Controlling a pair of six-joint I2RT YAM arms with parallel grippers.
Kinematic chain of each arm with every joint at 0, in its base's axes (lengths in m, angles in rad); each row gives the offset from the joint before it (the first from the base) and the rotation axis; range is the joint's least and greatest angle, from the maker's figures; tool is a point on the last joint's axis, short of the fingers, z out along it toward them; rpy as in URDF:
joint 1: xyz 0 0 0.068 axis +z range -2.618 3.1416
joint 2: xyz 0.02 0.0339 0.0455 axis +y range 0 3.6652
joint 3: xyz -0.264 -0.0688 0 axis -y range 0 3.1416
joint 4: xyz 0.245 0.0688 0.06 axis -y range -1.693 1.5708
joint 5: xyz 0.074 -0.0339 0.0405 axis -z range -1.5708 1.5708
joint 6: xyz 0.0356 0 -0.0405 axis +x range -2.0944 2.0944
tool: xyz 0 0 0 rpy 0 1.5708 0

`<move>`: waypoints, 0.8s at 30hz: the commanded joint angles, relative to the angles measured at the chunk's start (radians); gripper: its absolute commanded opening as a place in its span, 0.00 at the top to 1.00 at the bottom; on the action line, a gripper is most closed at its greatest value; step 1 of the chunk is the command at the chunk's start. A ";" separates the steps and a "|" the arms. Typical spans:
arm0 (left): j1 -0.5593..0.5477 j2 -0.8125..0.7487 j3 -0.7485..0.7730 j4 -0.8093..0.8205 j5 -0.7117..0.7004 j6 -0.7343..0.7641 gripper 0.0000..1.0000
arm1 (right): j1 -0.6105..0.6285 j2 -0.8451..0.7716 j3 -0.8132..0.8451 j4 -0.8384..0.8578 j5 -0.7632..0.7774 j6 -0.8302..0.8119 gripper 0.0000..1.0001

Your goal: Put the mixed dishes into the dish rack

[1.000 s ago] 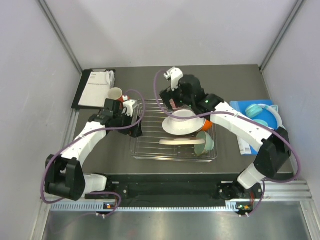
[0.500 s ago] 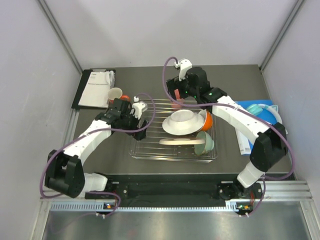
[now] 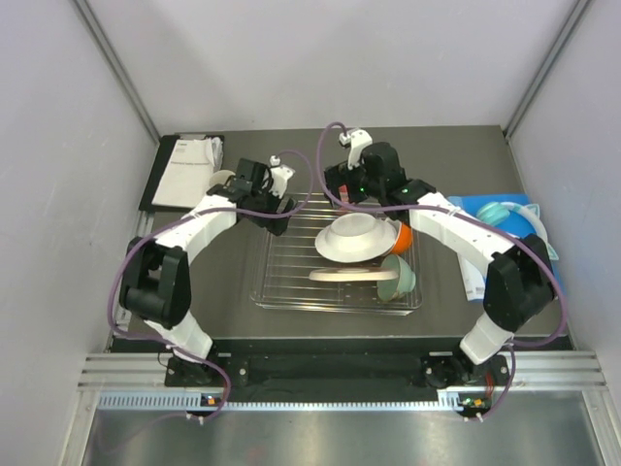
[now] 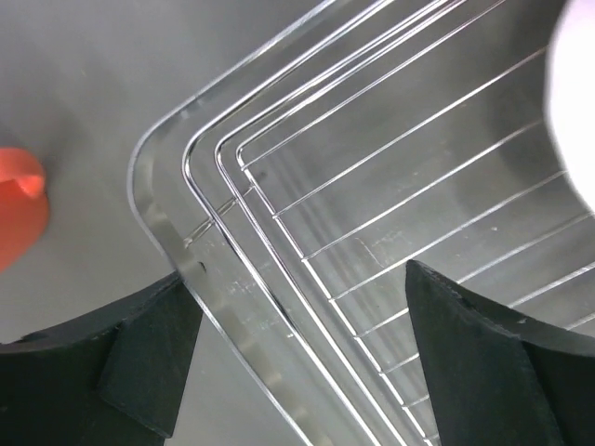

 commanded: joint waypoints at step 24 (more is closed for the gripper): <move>-0.001 -0.215 -0.186 -0.108 0.078 0.001 0.63 | -0.061 0.183 0.183 0.030 -0.062 0.024 0.00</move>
